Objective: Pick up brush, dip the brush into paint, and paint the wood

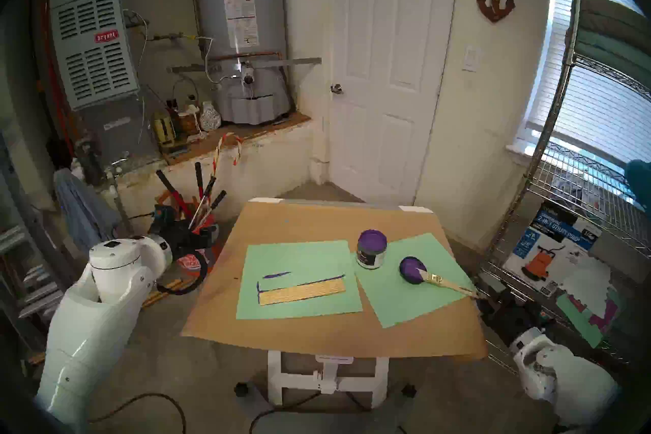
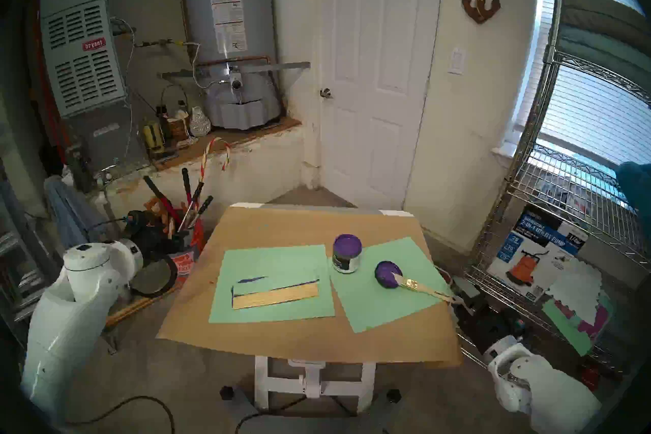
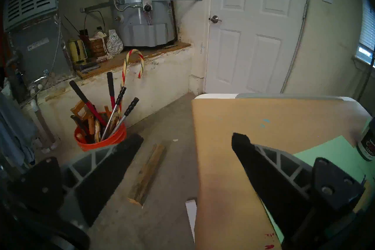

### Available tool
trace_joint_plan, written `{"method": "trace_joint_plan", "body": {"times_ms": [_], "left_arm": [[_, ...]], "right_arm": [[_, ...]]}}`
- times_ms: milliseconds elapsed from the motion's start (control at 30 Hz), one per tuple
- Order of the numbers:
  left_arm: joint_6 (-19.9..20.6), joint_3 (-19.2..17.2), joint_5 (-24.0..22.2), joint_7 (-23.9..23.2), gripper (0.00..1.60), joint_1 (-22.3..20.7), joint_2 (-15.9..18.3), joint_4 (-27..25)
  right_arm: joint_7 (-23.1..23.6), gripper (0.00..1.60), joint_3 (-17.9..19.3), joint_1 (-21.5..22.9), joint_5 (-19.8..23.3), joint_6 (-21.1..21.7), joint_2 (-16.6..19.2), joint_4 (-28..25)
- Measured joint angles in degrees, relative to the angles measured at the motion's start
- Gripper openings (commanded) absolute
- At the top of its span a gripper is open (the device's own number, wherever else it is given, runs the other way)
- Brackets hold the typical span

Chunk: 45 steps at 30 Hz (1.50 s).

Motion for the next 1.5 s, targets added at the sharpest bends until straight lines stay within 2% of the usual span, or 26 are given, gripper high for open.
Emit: {"method": "trace_joint_plan", "body": {"times_ms": [67,133,233,267,300,333,367,833,1233,1367,1467,1500], "left_arm": [[0.0,0.0,0.0,0.0,1.6,0.0,0.0,0.0],[0.0,0.0,0.0,0.0,1.6,0.01,0.0,0.0],[0.0,0.0,0.0,0.0,1.6,0.01,0.0,0.0],[0.0,0.0,0.0,0.0,1.6,0.01,0.0,0.0],[0.0,0.0,0.0,0.0,1.6,0.01,0.0,0.0],[0.0,0.0,0.0,0.0,1.6,0.01,0.0,0.0],[0.0,0.0,0.0,0.0,1.6,0.01,0.0,0.0],[0.0,-0.01,0.0,0.0,1.6,0.01,0.0,-0.01],[0.0,-0.01,0.0,0.0,1.6,0.01,0.0,-0.01],[0.0,-0.01,-0.01,0.0,1.6,0.01,0.0,-0.01],[0.0,-0.01,-0.01,0.0,1.6,0.01,0.0,-0.01],[0.0,-0.01,-0.01,0.0,1.6,0.01,0.0,-0.01]], "right_arm": [[0.0,1.1,0.05,-0.08,0.01,0.01,0.04,0.0],[0.0,1.17,0.12,-0.29,0.02,0.02,0.1,0.0],[0.03,1.15,0.2,-0.59,0.03,0.03,0.15,0.0],[0.04,1.03,0.23,-0.73,0.03,0.03,0.17,0.0],[0.04,1.0,0.25,-0.8,0.03,0.03,0.19,0.0],[0.06,0.8,0.29,-0.97,0.03,0.03,0.22,0.0],[0.07,0.77,0.31,-1.04,0.03,0.02,0.24,0.0],[0.55,0.78,1.87,-3.25,-0.15,-0.73,0.84,-0.93],[0.77,1.05,2.28,-4.34,-0.27,-0.81,1.07,-1.85],[0.74,1.05,2.24,-4.39,-0.43,-0.88,1.07,-2.09],[0.68,0.99,2.21,-4.32,-0.53,-0.91,1.07,-2.19],[0.65,1.02,2.21,-4.29,-0.56,-0.91,1.07,-2.25]]}}
